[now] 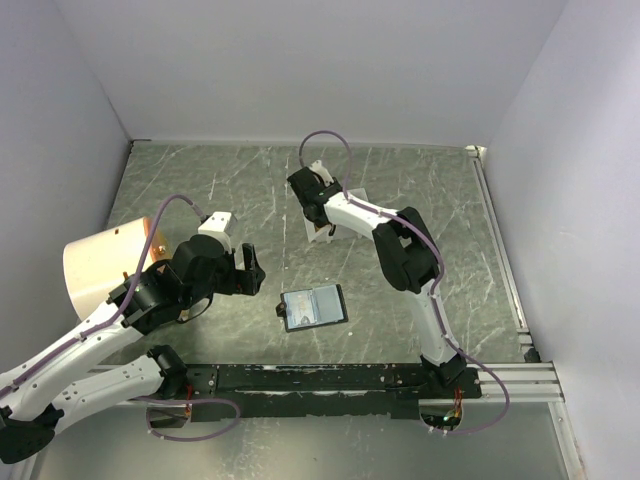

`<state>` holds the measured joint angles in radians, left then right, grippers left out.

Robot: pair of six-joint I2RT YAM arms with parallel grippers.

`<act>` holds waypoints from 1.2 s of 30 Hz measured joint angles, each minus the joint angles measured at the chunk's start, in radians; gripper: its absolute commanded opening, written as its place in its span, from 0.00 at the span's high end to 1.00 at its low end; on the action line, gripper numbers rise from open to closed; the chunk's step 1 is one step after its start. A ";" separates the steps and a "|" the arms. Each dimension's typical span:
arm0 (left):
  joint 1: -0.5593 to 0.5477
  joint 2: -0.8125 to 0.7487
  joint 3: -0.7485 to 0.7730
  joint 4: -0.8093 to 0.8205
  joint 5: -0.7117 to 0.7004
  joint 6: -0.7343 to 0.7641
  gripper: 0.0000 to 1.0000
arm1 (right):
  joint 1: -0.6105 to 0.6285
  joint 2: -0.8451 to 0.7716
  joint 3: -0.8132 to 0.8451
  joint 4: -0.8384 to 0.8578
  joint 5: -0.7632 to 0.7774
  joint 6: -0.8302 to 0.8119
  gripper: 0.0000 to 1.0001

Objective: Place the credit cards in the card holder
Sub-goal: Pick up the credit card from the storage box.

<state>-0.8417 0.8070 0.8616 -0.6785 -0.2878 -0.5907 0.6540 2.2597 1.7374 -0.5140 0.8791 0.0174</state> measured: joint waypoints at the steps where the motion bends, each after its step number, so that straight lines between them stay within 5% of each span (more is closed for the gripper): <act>1: 0.000 0.000 0.000 0.000 0.000 0.000 0.01 | -0.002 0.000 -0.002 0.002 0.001 0.000 0.85; 13: 0.000 0.005 0.000 0.000 0.000 0.000 0.01 | -0.007 -0.040 -0.023 0.026 -0.004 -0.008 0.87; 20: 0.000 0.006 0.000 0.000 0.000 0.000 0.01 | -0.011 -0.060 -0.023 0.039 -0.020 -0.016 0.96; 30: 0.000 0.010 0.000 0.000 0.000 0.000 0.01 | -0.016 -0.061 -0.036 0.040 -0.099 -0.001 0.73; 36: 0.000 0.010 0.000 0.000 0.000 0.000 0.01 | -0.017 -0.064 -0.052 0.046 -0.122 0.003 0.70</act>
<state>-0.8417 0.8165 0.8616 -0.6785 -0.2878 -0.5911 0.6373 2.1960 1.6855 -0.4683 0.7567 0.0208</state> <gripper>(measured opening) 0.992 0.290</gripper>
